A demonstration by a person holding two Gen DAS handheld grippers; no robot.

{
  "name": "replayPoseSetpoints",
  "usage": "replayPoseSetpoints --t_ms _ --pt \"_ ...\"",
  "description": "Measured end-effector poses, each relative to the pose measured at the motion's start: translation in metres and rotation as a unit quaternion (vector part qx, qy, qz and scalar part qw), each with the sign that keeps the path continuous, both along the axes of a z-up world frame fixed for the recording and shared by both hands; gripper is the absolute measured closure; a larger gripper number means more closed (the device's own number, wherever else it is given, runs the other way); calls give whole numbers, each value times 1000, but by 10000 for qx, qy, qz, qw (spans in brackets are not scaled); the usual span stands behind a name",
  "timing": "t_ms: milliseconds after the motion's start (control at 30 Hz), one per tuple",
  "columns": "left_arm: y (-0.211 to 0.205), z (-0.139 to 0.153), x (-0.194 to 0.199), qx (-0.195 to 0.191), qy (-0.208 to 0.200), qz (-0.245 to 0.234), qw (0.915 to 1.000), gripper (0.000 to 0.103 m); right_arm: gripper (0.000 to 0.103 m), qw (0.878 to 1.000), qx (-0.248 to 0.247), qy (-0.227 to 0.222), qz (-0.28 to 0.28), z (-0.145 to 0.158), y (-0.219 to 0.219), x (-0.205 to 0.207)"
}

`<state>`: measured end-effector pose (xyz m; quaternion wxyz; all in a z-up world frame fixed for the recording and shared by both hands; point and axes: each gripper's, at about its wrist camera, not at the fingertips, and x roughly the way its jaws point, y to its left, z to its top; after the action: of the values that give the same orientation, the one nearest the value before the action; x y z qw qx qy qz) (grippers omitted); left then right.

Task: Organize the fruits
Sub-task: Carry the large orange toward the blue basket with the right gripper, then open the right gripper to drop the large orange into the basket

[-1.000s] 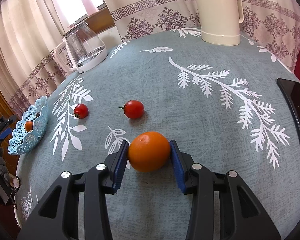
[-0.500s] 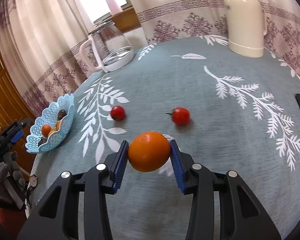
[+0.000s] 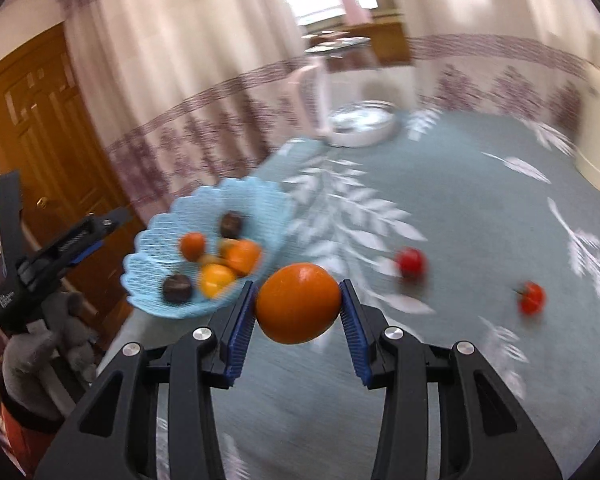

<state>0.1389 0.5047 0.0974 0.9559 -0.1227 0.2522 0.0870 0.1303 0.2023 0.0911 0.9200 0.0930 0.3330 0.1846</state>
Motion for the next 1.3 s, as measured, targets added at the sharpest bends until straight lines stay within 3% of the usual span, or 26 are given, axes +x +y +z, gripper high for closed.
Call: replayPoseSetpoints --t_ms 200,500,567,633,1067,1300 --pt "7 5 -3 -150 -68 -20 9999 23 61 9992 -127 -90 375 8 48 13" --pt "19 3 -2 -415 -64 24 9991 22 61 9988 -307 -1 374 2 76 39" --pt "21 3 -2 -447 -68 48 9990 22 59 9990 -308 12 331 1 76 43" --pt "23 3 -2 -477 -70 66 9988 20 52 9992 -288 1 260 1 75 45" --pt "21 2 -3 -484 -89 51 9988 19 52 9996 -272 -71 -50 -2 55 37" --pt "18 5 -6 -510 -161 10 9986 12 50 9992 -311 -110 -234 -3 42 28"
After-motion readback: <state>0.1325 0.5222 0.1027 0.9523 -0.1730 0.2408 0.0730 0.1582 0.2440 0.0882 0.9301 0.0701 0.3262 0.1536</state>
